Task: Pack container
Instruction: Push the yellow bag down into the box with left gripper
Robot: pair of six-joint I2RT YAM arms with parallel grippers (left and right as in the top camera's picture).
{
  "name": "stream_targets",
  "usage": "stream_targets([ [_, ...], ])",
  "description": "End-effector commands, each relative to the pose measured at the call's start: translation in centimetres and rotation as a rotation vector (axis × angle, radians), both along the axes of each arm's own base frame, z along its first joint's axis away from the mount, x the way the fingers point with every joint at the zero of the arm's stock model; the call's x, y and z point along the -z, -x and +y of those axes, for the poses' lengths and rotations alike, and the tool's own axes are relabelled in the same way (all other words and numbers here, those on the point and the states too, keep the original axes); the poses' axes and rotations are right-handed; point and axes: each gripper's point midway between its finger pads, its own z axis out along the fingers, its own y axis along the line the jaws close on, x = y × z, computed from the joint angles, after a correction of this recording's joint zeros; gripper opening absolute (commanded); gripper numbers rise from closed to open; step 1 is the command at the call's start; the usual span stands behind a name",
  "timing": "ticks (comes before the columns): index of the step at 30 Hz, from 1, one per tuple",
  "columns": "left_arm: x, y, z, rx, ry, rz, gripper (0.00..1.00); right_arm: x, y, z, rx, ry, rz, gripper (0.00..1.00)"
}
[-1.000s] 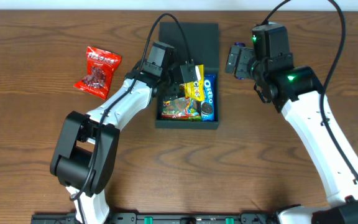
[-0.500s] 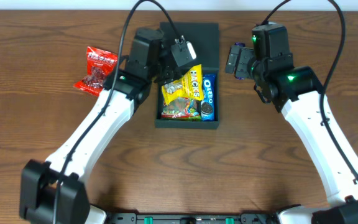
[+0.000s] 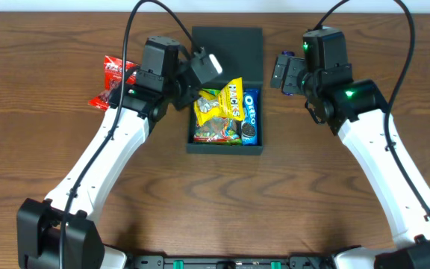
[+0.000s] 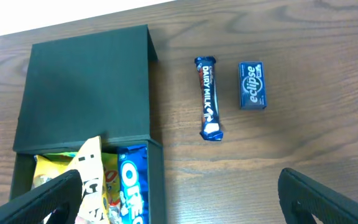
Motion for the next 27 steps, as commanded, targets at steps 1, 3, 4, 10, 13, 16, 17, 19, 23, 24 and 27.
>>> stream_targets([
  [1, 0.4, 1.9, -3.5, 0.103, 0.201, 0.151, 0.06, -0.4, -0.2, -0.5, 0.008, 0.015, -0.01, 0.99],
  [3, 1.7, 2.1, -4.1, 0.097, 0.241, 0.225, 0.06, -0.4, -0.2, -0.5, 0.008, 0.015, -0.01, 0.99],
  [4, 2.4, 2.2, -4.3, 0.096, 0.252, 0.255, 0.06, -0.4, -0.2, -0.5, 0.008, 0.015, -0.01, 0.99],
  [10, 6.2, 2.3, -5.1, 0.098, 0.274, 0.38, 0.06, -0.4, -0.2, -0.5, 0.008, 0.015, -0.01, 0.99],
  [13, 8.0, 2.1, -5.2, 0.079, 0.271, 0.422, 0.06, -0.4, -0.2, -0.5, 0.008, 0.015, -0.01, 0.99],
  [16, 9.5, 1.5, -5.4, 0.069, 0.273, 0.436, 0.06, -0.4, -0.2, -0.5, 0.008, 0.015, -0.01, 0.99],
  [17, 9.9, 1.2, -5.5, 0.064, 0.277, 0.437, 0.06, -0.4, -0.2, -0.5, 0.008, 0.015, -0.01, 0.99],
  [19, 10.8, 0.6, -5.7, 0.061, 0.282, 0.432, 0.06, -0.4, -0.2, -0.5, 0.008, 0.015, -0.01, 0.99],
  [23, 12.7, -0.4, -5.8, 0.018, 0.292, 0.45, 0.06, -0.4, -0.2, -0.5, 0.008, 0.015, -0.01, 0.99],
  [24, 13.4, -0.4, -5.8, 0.012, 0.289, 0.459, 0.06, -0.4, -0.2, -0.5, 0.008, 0.015, -0.01, 0.99],
  [27, 15.0, -0.5, -5.5, -0.023, 0.265, 0.484, 0.06, -0.4, -0.2, -0.5, 0.008, 0.015, -0.01, 0.99],
])
